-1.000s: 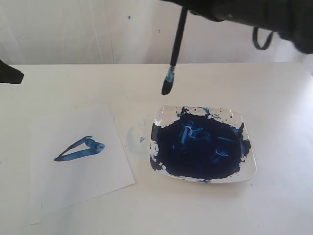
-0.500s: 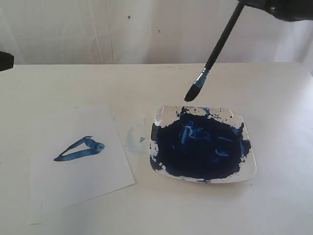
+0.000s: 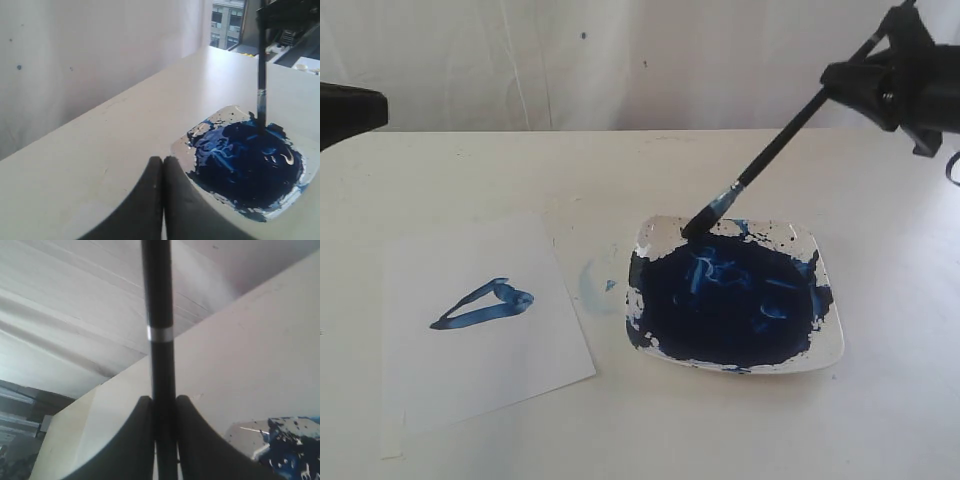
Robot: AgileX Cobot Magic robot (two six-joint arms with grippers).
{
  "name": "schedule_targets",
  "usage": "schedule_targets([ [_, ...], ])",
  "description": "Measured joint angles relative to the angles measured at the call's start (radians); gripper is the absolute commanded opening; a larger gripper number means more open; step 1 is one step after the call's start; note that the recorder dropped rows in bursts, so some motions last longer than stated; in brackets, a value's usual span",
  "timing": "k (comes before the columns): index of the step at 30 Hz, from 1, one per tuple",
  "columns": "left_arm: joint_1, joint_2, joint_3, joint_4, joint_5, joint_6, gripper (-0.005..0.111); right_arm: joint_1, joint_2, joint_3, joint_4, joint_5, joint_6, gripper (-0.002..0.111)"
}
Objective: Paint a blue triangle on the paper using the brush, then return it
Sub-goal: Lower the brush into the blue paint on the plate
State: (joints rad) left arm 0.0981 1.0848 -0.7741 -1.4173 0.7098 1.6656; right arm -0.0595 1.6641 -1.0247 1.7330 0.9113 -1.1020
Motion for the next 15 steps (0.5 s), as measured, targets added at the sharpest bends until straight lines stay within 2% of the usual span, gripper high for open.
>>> schedule_targets([
  [8, -0.144, 0.023, 0.0, -0.001, 0.0, 0.035, 0.0, 0.0, 0.075, 0.047, 0.0, -0.068, 0.0, 0.0],
  [15, -0.186, 0.023, 0.0, 0.001, 0.0, 0.037, 0.0, 0.0, 0.154, 0.047, 0.004, -0.154, 0.093, 0.0],
])
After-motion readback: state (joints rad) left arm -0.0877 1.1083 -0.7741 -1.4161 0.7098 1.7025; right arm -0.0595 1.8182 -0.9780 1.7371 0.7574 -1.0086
